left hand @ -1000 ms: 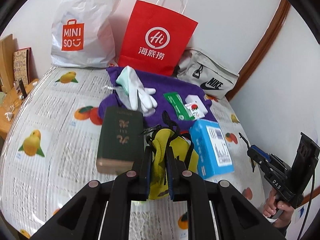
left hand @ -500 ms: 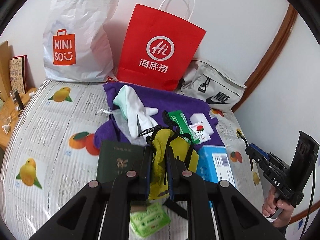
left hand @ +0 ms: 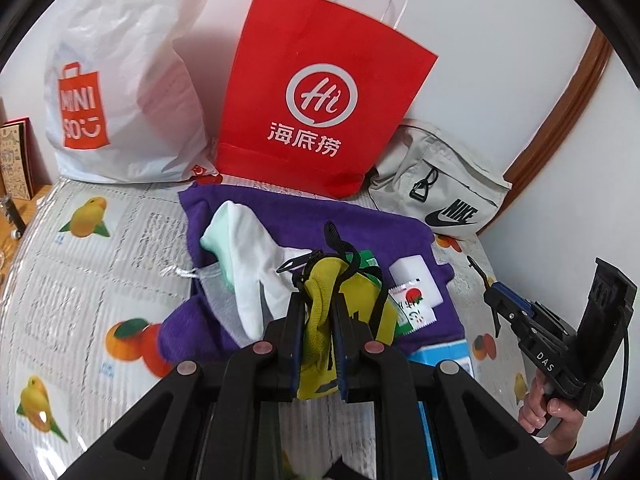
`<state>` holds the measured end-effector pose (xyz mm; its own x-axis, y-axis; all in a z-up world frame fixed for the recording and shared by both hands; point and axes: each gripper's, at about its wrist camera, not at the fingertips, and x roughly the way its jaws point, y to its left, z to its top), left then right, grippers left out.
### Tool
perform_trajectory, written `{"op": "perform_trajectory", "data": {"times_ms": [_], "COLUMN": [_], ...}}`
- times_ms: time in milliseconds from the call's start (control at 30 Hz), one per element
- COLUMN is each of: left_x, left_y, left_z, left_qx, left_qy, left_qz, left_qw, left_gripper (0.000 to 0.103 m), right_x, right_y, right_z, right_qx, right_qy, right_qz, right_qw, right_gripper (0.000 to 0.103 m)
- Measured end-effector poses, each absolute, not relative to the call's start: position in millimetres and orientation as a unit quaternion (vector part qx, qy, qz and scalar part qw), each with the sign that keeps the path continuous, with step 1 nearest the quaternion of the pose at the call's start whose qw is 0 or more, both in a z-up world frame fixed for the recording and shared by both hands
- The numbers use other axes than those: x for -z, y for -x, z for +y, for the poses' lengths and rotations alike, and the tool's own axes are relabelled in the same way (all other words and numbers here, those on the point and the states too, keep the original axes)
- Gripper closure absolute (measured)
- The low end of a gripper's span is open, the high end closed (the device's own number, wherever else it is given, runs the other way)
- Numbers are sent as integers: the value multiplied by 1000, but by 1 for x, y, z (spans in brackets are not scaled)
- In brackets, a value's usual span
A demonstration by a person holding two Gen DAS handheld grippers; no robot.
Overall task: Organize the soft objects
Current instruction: 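Carry the pouch with the left gripper while the right carries the strap onto the purple towel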
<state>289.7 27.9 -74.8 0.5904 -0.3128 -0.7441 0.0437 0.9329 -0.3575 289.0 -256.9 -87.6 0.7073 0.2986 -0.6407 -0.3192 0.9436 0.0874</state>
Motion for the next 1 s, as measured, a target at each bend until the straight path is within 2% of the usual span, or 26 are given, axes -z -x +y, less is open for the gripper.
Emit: {"op": "perform_trajectory", "data": {"times_ms": [500,1000], "left_x": [110,145], "left_y": [-340,-362], "left_z": [22,12], "left_qx": [111,115], "left_qy": [169,165], "left_qz": [474,520], "left_qw": [857,830], "left_gripper": [90,88], "right_x": [123,150], "right_y": [-344,-362], "right_z": [-262,-255], "right_qx": [-153,-153], "right_qy": [26,37], "right_qz": [381,417], "right_qw": [911,895], "right_gripper": [82,82]}}
